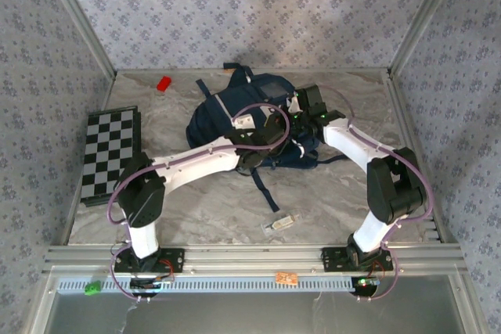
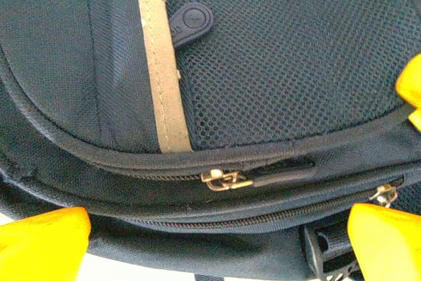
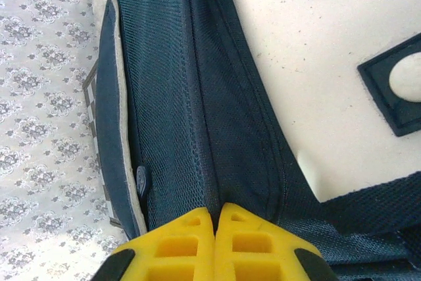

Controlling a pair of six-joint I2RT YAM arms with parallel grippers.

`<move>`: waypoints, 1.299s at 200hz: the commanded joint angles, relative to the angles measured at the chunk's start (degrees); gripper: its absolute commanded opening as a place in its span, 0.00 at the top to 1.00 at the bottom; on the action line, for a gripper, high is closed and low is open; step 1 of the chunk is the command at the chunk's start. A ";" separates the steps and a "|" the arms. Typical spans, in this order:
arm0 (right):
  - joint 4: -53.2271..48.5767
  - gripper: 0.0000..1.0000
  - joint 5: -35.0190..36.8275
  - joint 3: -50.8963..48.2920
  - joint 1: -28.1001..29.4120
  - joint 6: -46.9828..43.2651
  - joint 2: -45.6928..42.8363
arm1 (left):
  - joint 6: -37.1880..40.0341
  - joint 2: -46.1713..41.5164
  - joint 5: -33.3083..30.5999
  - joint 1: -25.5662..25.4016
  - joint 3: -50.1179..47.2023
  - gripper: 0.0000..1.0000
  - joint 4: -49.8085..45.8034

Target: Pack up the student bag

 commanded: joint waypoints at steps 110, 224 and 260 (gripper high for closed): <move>7.23 1.00 -0.50 -1.74 -0.26 2.60 1.18 | -16.82 -5.53 -8.60 4.15 -6.25 0.01 -1.51; 6.99 1.00 -0.21 1.55 -0.75 2.90 2.05 | -1.33 -11.21 2.84 4.99 -6.80 0.05 3.39; 6.79 1.00 -0.93 2.34 -1.30 3.45 2.73 | -0.74 -5.17 5.56 4.48 -0.82 0.06 0.49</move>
